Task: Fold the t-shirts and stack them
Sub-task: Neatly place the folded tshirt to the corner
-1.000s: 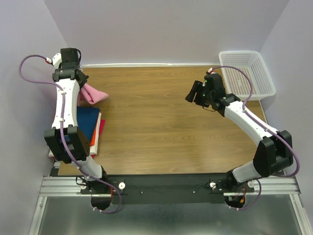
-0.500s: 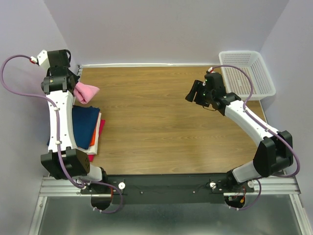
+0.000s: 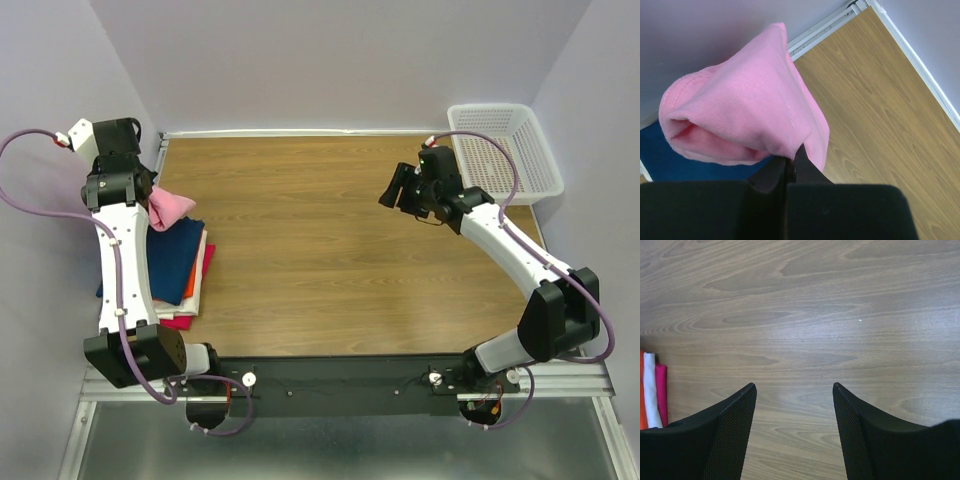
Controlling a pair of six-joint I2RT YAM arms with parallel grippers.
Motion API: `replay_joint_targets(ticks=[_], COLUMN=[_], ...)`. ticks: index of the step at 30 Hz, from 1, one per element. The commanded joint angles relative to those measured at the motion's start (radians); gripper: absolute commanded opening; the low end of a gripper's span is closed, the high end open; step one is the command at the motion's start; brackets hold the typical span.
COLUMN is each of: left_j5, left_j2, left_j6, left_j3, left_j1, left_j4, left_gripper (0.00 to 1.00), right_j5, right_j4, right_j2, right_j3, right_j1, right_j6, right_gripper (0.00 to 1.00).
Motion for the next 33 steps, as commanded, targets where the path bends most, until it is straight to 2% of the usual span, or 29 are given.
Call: replay_joint_targets(ticks=[1, 6, 9, 10, 11, 12, 13, 14, 16, 30, 33], left_j5=[-0.054, -0.068, -0.096, -0.109, -0.135, -0.148, -0.159, -0.156, -0.128, 0.186, 0.242], left_j2=[-0.028, -0.063, -0.132, -0.153, -0.193, -0.212, -0.241, -0.255, -0.288, -0.417, -0.433], left_j6=[0.013, -0.001, -0.030, -0.056, -0.064, -0.068, -0.070, -0.073, -0.058, 0.028, 0.018], left_j3=[0.025, -0.044, -0.149, -0.227, -0.272, -0.315, -0.388, -0.416, -0.479, -0.504, -0.527], left_j1=[0.012, 0.026, 0.032, 0.037, 0.038, 0.041, 0.041, 0.043, 0.044, 0.040, -0.024], left_j4=[0.014, 0.013, 0.016, 0.014, 0.023, 0.031, 0.039, 0.050, 0.086, 0.255, 0.315], left_gripper=[0.00, 0.00, 0.00, 0.00, 0.14, 0.35, 0.76, 0.85, 0.97, 0.98, 0.98], right_j5=[-0.023, -0.031, -0.037, -0.037, -0.041, -0.044, -0.047, -0.052, -0.051, -0.020, -0.005], right_j4=[-0.040, -0.043, -0.046, -0.046, -0.046, -0.046, -0.046, -0.046, -0.045, -0.043, -0.043], right_j2=[-0.018, -0.017, -0.020, -0.020, -0.020, -0.020, -0.017, -0.018, -0.017, -0.025, -0.049], right_j3=[0.037, 0.031, 0.026, 0.025, 0.023, 0.025, 0.023, 0.022, 0.020, -0.006, -0.023], right_j1=[0.002, 0.002, 0.002, 0.004, 0.005, 0.007, 0.011, 0.013, 0.018, 0.022, 0.022], right_j6=[0.001, 0.001, 0.000, 0.000, -0.002, -0.002, -0.002, -0.002, -0.003, -0.005, 0.001], right_gripper=[0.70, 0.70, 0.70, 0.70, 0.70, 0.70, 0.70, 0.70, 0.70, 0.70, 0.70])
